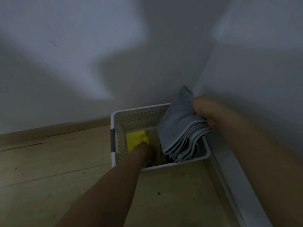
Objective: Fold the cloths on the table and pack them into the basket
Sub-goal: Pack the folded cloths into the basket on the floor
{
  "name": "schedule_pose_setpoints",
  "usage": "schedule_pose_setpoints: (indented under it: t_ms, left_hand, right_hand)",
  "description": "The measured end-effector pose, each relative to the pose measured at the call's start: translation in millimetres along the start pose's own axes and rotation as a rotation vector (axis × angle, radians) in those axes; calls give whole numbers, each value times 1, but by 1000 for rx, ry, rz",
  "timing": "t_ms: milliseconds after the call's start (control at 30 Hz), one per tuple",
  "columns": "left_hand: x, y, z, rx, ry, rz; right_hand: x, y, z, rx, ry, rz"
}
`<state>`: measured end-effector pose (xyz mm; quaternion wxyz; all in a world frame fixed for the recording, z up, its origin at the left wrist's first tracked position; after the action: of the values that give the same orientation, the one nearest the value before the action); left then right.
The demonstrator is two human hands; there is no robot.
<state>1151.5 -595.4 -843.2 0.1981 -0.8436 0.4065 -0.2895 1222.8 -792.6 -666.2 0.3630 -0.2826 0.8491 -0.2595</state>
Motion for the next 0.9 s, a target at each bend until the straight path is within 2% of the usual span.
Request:
schedule_pose_setpoints:
  t_ms: [133,167,233,267,333,400,533,600,733,900]
  left_hand:
    - [-2,-4,-9,-208,-71,-77]
    - [0,-14,-12,-193,-58,-152]
    - [6,-43,-21,-116,20,-452]
    - [9,-52,-26,-170,42,-698]
    - [15,-64,-38,-378,48,-1152]
    - [17,-71,-47,-506,80,-1332]
    - [20,-62,-56,-629,172,-1485]
    - [23,-58,-58,-626,223,-1579]
    - [21,-59,-49,-454,281,-1634]
    - [8,-66,-38,-202,166,-1323]
  right_hand:
    - [5,1,-12,-28,-22,105]
    - [3,0,-15,-38,-27,131]
    - [-2,1,-24,-88,-33,201]
    - [-3,4,-27,-123,-27,237]
    - [-6,9,-35,-187,-7,318]
    - [-6,15,-39,-253,10,412]
    - [-10,24,-44,-334,20,491]
    - [-10,27,-44,-351,12,478]
    - [0,30,-41,-361,36,417]
    - [22,45,-28,-309,92,164]
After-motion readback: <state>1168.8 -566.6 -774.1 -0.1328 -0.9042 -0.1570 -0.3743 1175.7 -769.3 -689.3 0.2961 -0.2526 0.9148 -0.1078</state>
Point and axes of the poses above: each hand's wrist, its own z-axis towards the middle knuckle, its own y-axis out of the palm, x = y × z, the point moved 6 cm from there along z, towards the middle knuckle, and after that the axes turned 9 degrees about -z, right-handed, at the moved point
